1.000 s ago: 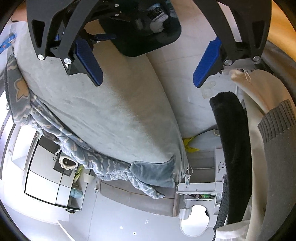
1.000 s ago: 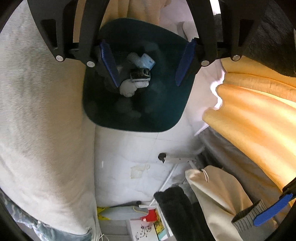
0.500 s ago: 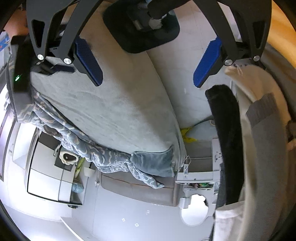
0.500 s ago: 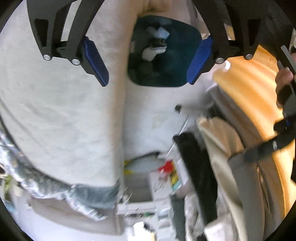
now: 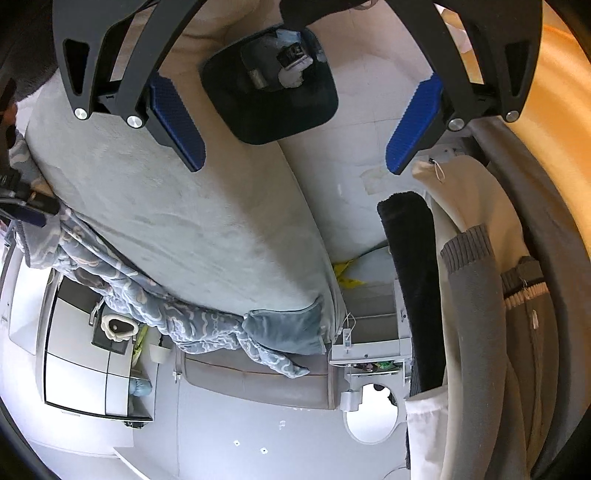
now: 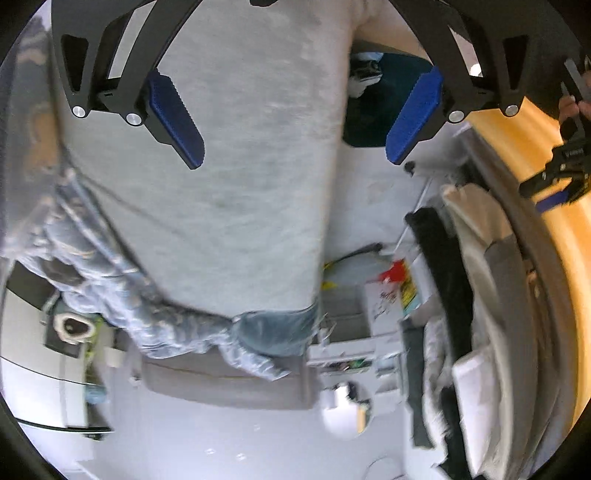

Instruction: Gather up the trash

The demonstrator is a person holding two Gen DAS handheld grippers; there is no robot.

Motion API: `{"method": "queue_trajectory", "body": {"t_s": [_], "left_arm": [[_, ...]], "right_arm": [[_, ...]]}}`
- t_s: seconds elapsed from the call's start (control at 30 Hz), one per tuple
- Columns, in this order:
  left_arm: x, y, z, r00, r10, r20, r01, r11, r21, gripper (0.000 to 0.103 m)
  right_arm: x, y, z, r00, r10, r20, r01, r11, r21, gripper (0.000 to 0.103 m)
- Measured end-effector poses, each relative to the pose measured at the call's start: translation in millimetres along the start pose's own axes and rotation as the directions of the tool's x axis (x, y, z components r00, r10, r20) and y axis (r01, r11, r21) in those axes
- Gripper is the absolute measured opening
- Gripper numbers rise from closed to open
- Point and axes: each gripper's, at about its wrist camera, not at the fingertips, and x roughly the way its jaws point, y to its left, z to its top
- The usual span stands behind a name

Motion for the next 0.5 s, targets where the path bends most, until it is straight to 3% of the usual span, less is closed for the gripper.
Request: {"method": "queue_trajectory", "body": {"t_s": [0.2, 0.5], "left_arm": [[-15, -13, -5, 0.999, 0.044, 0.005, -0.044, 0.999, 0.026, 0.100], [-20, -28, -17, 1.000, 0.025, -0.018, -0.024, 1.000, 0.012, 0.100]], "right_arm": [[-40, -34, -9, 0.997, -0.062, 0.038, 0.059, 0.996, 0.065, 0.100], [-69, -64, -47, 0.993, -0.119, 0.004, 0.118, 0.989, 0.093, 0.100]]}}
